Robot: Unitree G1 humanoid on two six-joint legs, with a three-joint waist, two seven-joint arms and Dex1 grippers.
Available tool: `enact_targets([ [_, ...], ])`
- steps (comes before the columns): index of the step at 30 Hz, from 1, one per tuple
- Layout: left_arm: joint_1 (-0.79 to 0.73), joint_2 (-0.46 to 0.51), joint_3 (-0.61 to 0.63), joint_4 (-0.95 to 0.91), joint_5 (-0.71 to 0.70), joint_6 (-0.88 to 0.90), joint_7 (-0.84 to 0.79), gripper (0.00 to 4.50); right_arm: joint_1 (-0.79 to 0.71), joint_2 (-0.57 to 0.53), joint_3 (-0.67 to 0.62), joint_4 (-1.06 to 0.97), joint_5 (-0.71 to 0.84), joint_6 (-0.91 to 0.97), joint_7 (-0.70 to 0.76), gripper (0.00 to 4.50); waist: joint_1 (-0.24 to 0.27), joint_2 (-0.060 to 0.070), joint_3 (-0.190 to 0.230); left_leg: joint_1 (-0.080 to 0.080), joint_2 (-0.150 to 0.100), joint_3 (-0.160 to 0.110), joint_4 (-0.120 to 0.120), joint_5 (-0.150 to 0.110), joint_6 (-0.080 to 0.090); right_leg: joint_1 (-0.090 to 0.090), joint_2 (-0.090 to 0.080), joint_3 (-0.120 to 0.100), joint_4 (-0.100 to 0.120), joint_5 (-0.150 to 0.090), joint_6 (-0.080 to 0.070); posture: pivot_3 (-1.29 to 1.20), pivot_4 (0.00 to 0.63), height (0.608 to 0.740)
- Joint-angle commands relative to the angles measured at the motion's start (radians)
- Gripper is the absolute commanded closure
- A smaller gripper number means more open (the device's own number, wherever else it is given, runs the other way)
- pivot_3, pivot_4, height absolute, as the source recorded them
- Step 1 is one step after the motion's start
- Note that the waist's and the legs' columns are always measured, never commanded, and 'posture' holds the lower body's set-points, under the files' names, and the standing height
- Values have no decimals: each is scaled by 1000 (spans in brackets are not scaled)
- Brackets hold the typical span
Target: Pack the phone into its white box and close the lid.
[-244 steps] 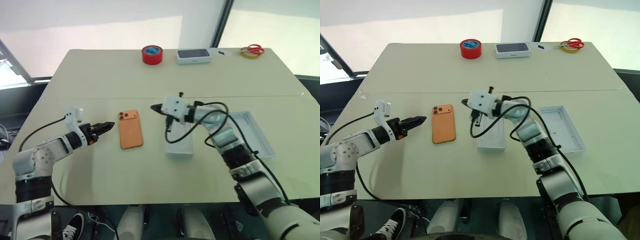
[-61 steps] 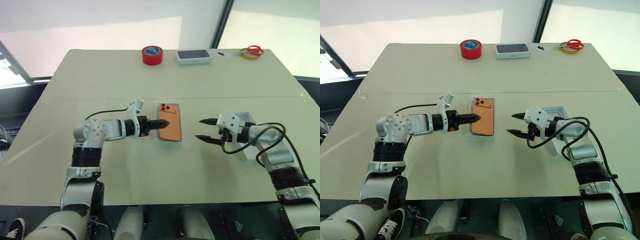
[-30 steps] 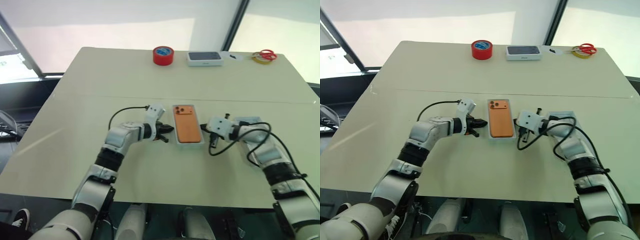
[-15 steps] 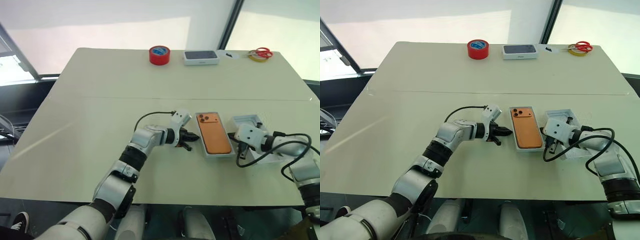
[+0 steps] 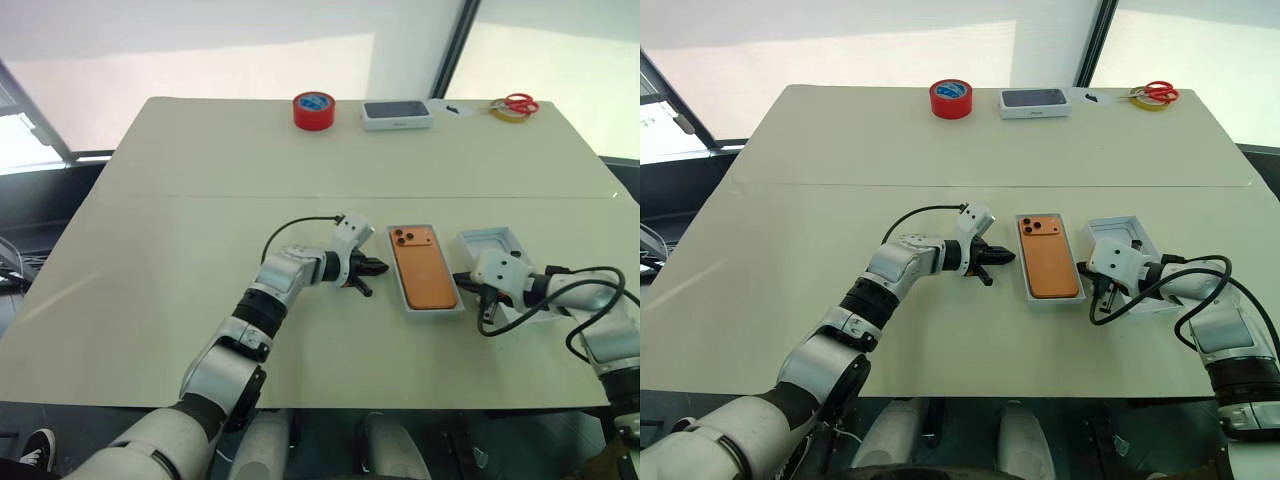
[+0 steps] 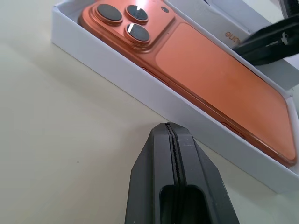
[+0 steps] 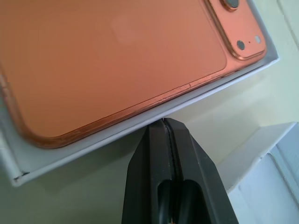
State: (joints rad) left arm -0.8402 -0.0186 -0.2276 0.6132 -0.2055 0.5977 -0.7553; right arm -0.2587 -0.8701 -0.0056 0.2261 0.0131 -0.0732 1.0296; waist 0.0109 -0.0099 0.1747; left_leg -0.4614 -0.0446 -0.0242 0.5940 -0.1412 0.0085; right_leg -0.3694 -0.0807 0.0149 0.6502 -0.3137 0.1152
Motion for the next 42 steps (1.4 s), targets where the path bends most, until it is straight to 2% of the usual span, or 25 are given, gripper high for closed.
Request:
enact_targets([
  [1,-3,-14,11,-20,8,-12,19,4478,2,-26,3,-57,25,19,43,4500,0,0,0,0,0,0,0,0,0,0,0,0,0,0,0,0,150,738],
  [9,-4,-19,4,-18,34,-62,27,4478,-30,-28,-3,-8,-29,-51,-15,4500,1,0,0,0,0,0,0,0,-1,0,0,0,0,0,0,0,150,738],
  [14,27,43,20,-90,10,-89,-46,4478,-96,-34,20,117,-146,-140,-139,4500,-2,0,0,0,0,0,0,0,-1,-1,0,0,0,0,0,0,150,738],
  [20,116,153,39,-263,-33,-45,-129,4478,-102,-72,24,204,-176,-209,-160,4500,2,1,0,0,0,0,-1,0,-1,-1,0,0,0,0,0,0,150,738],
  [22,143,191,58,-322,-58,-17,-141,3977,-105,-76,8,203,-141,-198,-137,4500,1,1,0,0,0,0,0,0,-1,-1,0,0,0,0,0,0,150,738],
  [23,158,216,71,-365,-92,16,-168,3698,-108,-66,-17,176,-69,-120,-92,4500,0,1,0,0,0,0,0,0,-1,-1,0,0,0,0,0,0,150,738],
  [27,207,309,122,-489,-129,1,-198,1822,-77,-54,-93,51,92,30,-27,2761,-1,1,0,1,0,0,0,0,-1,0,0,1,1,0,0,0,150,738],
  [28,219,344,133,-505,-129,-20,-217,1185,-63,-54,-115,22,119,38,-27,2093,-1,1,0,0,0,0,0,0,-1,0,0,1,1,0,0,0,150,738],
  [30,241,423,136,-523,-125,-62,-277,216,-47,-56,-160,-27,175,121,-34,1159,-2,2,0,1,1,0,-1,0,-1,0,0,1,1,0,0,0,150,738],
  [31,247,460,139,-522,-130,-77,-312,0,-42,-59,-173,-46,185,169,-48,623,-3,2,0,1,1,0,-1,0,-1,-1,0,1,1,0,-1,0,150,738],
  [32,256,500,144,-522,-129,-139,-359,0,-42,-61,-183,-60,173,211,-86,125,-2,2,0,1,1,0,-1,0,-1,0,0,1,1,-1,-2,0,150,738],
  [35,255,580,189,-496,-152,-222,-444,0,-40,-44,-230,-120,166,428,-227,47,1,3,0,1,1,0,-1,0,-1,-2,-1,2,1,-2,-4,0,150,738],
  [38,292,620,220,-490,-164,-367,-523,0,41,-38,-260,-294,232,673,-258,47,5,3,-1,0,1,0,-2,-1,-1,-5,-2,1,0,-2,-4,0,150,738],
  [42,352,617,232,-496,-161,-531,-567,0,103,-68,-267,-443,293,954,-271,47,0,3,-1,-1,1,2,-4,-2,1,-4,-3,2,-3,-2,-4,0,150,738],
])
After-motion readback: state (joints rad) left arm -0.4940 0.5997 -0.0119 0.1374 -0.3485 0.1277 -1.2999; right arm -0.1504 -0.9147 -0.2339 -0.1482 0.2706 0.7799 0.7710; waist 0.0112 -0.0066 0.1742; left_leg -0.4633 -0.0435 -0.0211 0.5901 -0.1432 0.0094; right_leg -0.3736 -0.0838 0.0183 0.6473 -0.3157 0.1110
